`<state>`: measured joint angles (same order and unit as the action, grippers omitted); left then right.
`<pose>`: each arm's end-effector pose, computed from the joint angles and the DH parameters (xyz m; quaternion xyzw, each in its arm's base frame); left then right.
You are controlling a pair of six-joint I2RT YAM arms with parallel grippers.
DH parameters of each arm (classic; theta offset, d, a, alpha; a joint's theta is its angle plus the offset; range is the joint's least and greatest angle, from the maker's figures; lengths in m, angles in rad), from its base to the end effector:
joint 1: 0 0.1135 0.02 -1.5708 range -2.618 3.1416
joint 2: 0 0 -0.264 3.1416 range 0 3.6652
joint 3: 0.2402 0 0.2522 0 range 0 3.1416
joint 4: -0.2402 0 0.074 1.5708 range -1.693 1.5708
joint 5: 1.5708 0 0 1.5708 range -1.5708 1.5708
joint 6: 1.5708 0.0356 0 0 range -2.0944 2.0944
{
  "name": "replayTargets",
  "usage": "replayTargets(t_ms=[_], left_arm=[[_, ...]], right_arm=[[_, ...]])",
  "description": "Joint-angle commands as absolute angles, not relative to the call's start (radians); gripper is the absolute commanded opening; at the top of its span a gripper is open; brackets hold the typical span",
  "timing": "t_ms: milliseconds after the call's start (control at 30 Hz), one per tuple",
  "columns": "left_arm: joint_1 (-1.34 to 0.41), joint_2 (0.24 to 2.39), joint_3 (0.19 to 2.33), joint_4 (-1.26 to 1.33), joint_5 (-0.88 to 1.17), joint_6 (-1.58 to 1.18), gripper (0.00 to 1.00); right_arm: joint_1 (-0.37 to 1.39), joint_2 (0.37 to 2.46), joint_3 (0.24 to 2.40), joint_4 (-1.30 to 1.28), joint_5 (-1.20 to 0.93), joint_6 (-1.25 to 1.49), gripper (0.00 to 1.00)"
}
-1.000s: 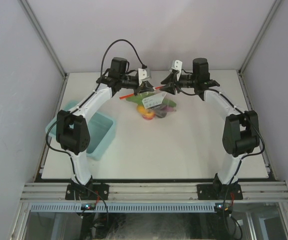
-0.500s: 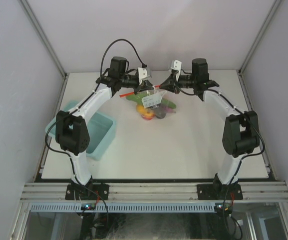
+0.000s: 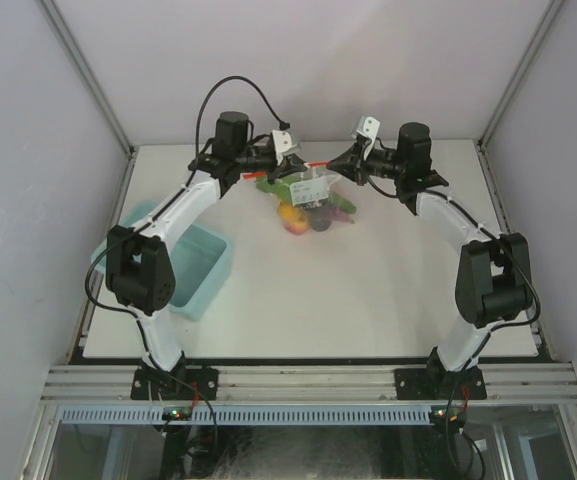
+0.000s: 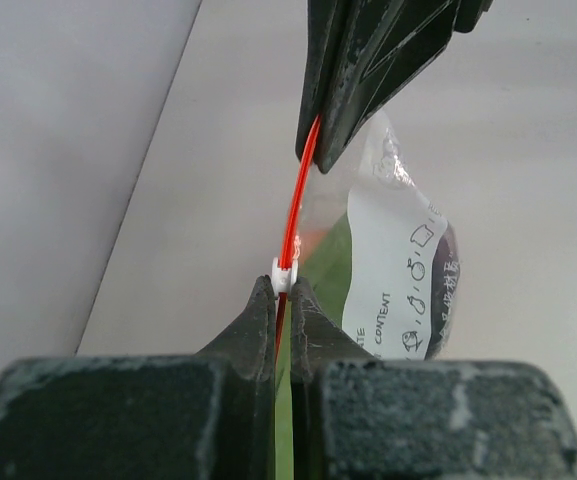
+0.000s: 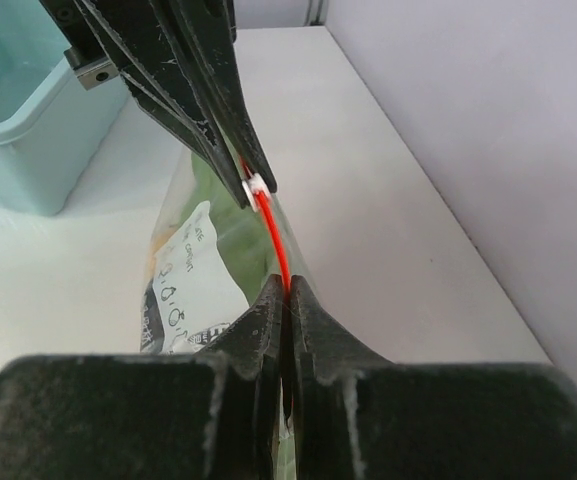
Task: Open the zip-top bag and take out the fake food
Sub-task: Unzip the zipper food storage bag at the center of the board.
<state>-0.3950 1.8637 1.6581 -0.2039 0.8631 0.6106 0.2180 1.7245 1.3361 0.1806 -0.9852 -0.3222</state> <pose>0.3933 -0.1933 0.3363 0.5670 0.5549 -0.2941 0.5330 0.3856 0.1158 0.3178 -0.4697 0.5800 0.3379 0.5734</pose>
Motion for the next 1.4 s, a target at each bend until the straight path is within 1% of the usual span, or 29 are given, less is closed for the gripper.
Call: replayTargets(t_ms=[0, 133, 333, 900, 1367], left_arm=[[-0.359, 1.801, 1.649, -0.157, 0.813, 0.589, 0.0], [-0.353, 1.802, 1.649, -0.157, 0.806, 0.586, 0.0], [-0.344, 1.802, 1.647, -0.155, 0.787, 0.577, 0.0], [-0.332, 1.808, 1.649, -0.145, 0.771, 0.554, 0.0], [-0.332, 1.81, 1.65, -0.147, 0.781, 0.55, 0.0]], right_arm=[[0.185, 1.643, 1.302, 0.356, -0.917, -0.228, 0.0], [0.175, 1.62, 1.256, 0.449, -0.87, -0.185, 0.0], [0.169, 1.607, 1.235, 0.499, -0.803, -0.152, 0.0], [0.133, 1.539, 1.064, 0.746, -0.56, -0.029, 0.0], [0.123, 1.503, 0.977, 0.866, -0.415, 0.008, 0.0]])
